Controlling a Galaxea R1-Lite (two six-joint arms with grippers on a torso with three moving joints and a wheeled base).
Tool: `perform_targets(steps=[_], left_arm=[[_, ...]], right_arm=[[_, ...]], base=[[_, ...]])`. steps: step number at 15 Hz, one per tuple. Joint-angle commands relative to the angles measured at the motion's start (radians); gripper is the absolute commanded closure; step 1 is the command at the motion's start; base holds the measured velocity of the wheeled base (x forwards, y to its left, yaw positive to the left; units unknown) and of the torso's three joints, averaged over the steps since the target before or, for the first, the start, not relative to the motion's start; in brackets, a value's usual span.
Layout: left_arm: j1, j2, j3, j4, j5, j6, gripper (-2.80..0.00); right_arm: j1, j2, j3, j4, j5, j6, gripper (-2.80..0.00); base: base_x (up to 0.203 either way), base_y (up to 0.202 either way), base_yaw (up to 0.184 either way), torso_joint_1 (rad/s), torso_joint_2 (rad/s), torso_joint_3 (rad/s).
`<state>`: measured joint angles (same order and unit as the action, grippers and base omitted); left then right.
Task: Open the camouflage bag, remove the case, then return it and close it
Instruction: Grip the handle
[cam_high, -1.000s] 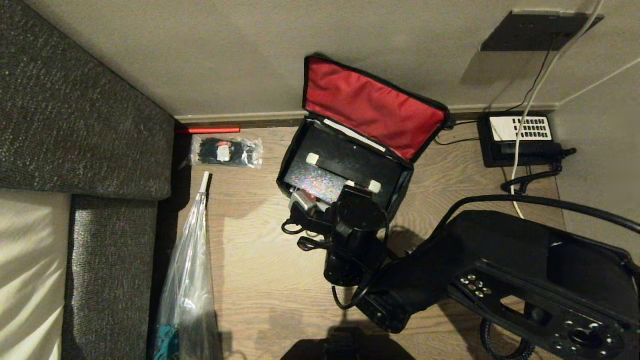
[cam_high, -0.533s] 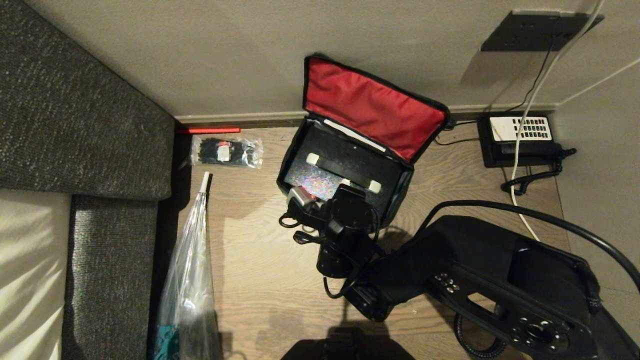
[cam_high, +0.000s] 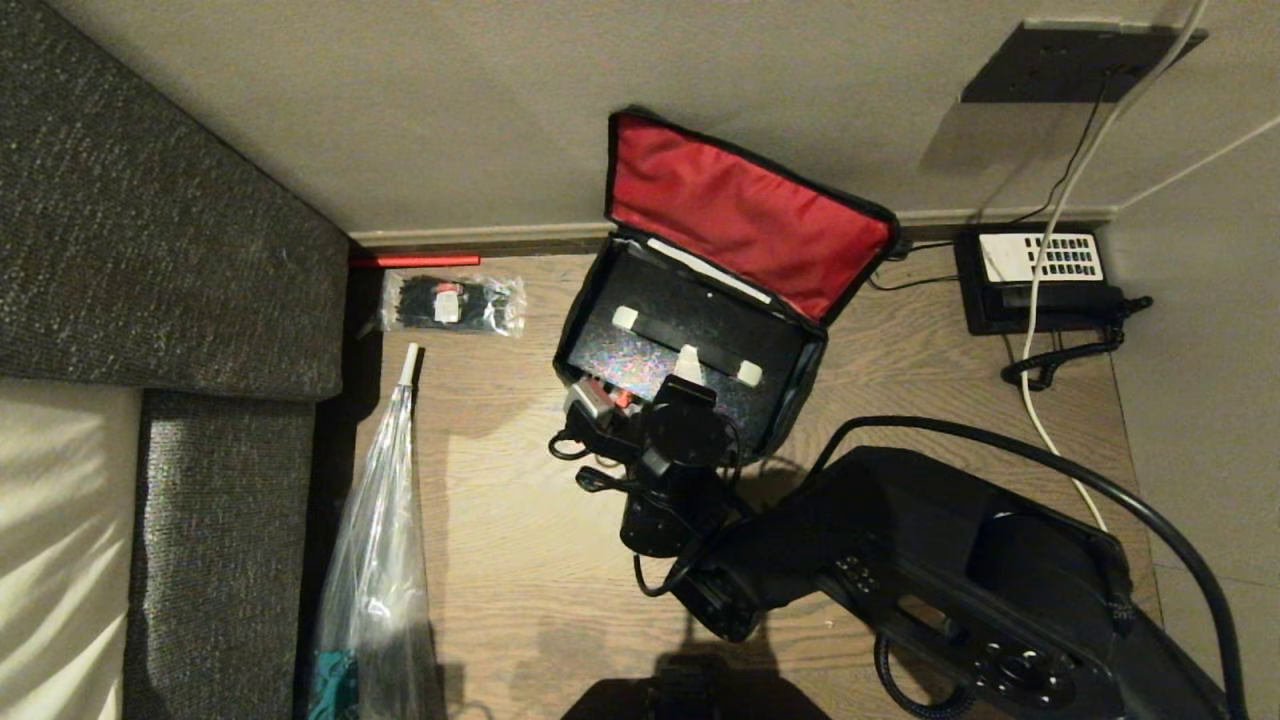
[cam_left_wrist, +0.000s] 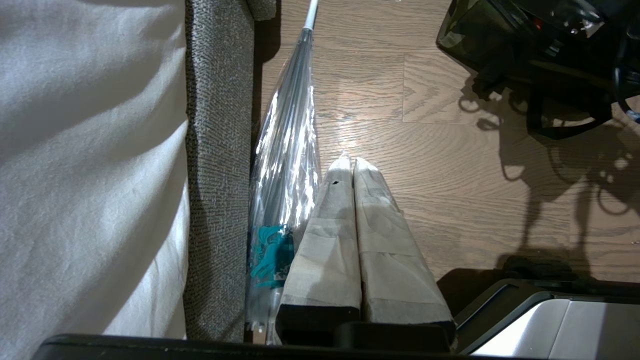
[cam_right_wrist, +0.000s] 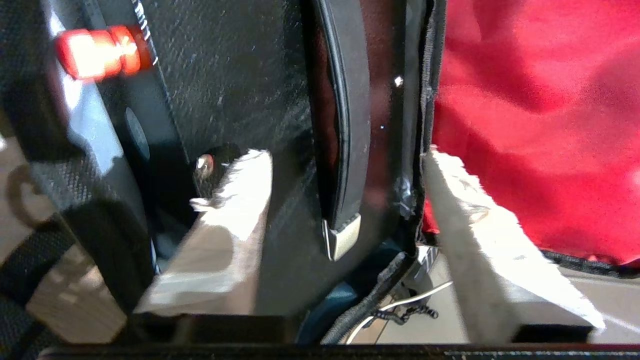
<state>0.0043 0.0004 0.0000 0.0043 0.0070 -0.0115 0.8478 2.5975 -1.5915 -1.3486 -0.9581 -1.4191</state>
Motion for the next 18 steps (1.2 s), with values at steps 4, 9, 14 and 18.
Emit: perform_targets(steps=[4, 9, 14, 18], left_arm=[[0.0, -0.002, 0.003, 0.0, 0.001, -0.001, 0.0], [0.0, -0.002, 0.003, 0.0, 0.001, -0.001, 0.0], [0.0, -0.002, 0.003, 0.0, 0.001, -0.001, 0.0], [0.0, -0.002, 0.003, 0.0, 0.001, -0.001, 0.0]], right_arm=[[-0.064, 0.104, -0.182, -0.017, -0.043, -0.07, -2.8], [-0.105, 0.139, -0.239, -0.021, -0.043, -0.124, -2.8], [-0.136, 0.186, -0.312, -0.062, -0.04, -0.192, -2.8], [-0.171, 0.198, -0.355, -0.104, -0.034, -0.284, -2.8]], base=[[0.0, 0.0, 0.0, 0.0, 0.0, 0.0], [0.0, 0.0, 0.0, 0.0, 0.0, 0.0], [0.0, 0.0, 0.0, 0.0, 0.0, 0.0], [0.0, 0.0, 0.0, 0.0, 0.0, 0.0]])
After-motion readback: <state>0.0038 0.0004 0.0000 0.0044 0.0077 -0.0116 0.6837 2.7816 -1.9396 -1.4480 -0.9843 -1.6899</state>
